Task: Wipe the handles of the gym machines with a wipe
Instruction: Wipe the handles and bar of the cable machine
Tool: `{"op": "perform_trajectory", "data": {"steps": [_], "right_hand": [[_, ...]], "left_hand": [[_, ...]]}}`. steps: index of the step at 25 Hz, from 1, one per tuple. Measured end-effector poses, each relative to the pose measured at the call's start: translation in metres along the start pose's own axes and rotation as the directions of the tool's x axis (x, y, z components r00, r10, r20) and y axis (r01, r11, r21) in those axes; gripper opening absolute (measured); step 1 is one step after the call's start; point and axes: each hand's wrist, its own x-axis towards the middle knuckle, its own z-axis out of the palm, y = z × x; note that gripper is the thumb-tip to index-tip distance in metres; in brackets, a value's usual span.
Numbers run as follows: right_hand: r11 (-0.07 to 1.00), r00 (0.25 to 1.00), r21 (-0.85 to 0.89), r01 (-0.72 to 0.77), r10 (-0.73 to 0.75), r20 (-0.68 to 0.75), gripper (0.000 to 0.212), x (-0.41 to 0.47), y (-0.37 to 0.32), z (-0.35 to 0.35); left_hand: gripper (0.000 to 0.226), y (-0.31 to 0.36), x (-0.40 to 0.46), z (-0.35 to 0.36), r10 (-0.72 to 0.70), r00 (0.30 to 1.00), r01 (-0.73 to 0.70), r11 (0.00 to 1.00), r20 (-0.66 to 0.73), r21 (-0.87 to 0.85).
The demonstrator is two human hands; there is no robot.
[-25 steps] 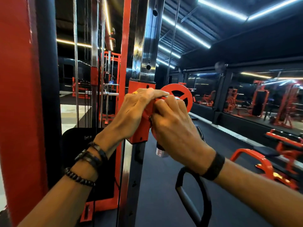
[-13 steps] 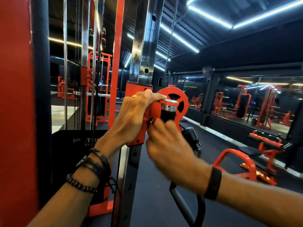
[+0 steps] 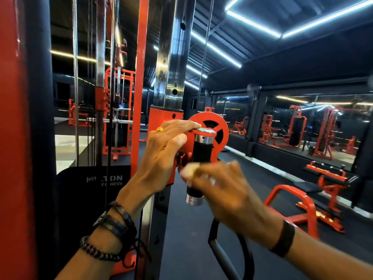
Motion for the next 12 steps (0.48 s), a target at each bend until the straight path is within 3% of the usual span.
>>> {"op": "perform_trajectory", "data": {"steps": [2, 3, 8, 12], "right_hand": [[0.982, 0.957, 0.073, -0.173, 0.185, -0.221, 0.018, 0.03, 0.026, -0.005], [0.962, 0.928, 0.151, -0.226, 0.26, -0.267, 0.017, 0.032, 0.027, -0.003], [0.878, 0.919, 0.387, -0.282, 0.363, -0.155, 0.016, -0.036, -0.03, 0.025], [0.735, 0.713, 0.57, -0.368, 0.616, -0.335, 0.01, 0.018, 0.016, 0.018]], "left_hand": [[0.05, -0.001, 0.0, 0.002, 0.009, 1.0, -0.009, 1.0, -0.012, 0.02], [0.051, -0.001, 0.0, 0.003, 0.007, 1.0, -0.006, 0.999, -0.016, 0.033], [0.047, 0.011, -0.002, 0.008, -0.066, 0.997, 0.066, 0.998, -0.031, 0.022], [0.034, 0.019, -0.001, 0.012, -0.102, 0.994, 0.104, 0.993, -0.048, 0.058]]}}
